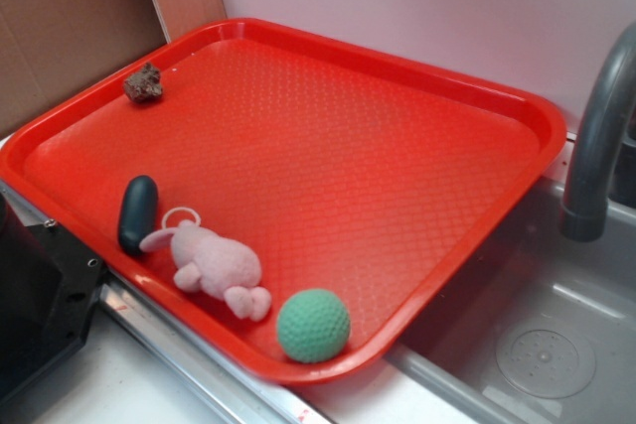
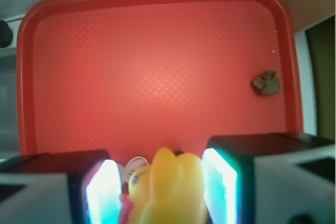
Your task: Grab the yellow duck.
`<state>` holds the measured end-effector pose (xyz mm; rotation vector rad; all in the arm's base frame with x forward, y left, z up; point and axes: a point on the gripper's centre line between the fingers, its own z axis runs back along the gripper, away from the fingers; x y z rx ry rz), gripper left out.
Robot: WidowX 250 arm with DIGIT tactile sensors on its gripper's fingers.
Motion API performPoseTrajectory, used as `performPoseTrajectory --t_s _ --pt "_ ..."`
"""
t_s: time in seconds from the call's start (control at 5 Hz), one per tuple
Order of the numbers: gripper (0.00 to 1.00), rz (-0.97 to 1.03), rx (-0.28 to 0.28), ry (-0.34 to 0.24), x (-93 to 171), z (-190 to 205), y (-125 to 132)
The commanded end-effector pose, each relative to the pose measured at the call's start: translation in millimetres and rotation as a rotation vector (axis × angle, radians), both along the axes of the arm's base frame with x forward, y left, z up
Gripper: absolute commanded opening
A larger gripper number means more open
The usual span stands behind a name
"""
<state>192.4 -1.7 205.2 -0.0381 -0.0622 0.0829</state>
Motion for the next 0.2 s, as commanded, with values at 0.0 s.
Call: performPoseTrajectory --t_s 0.0 --pt "0.0 -0.016 0.003 -0.043 -7.7 17.5 13.7"
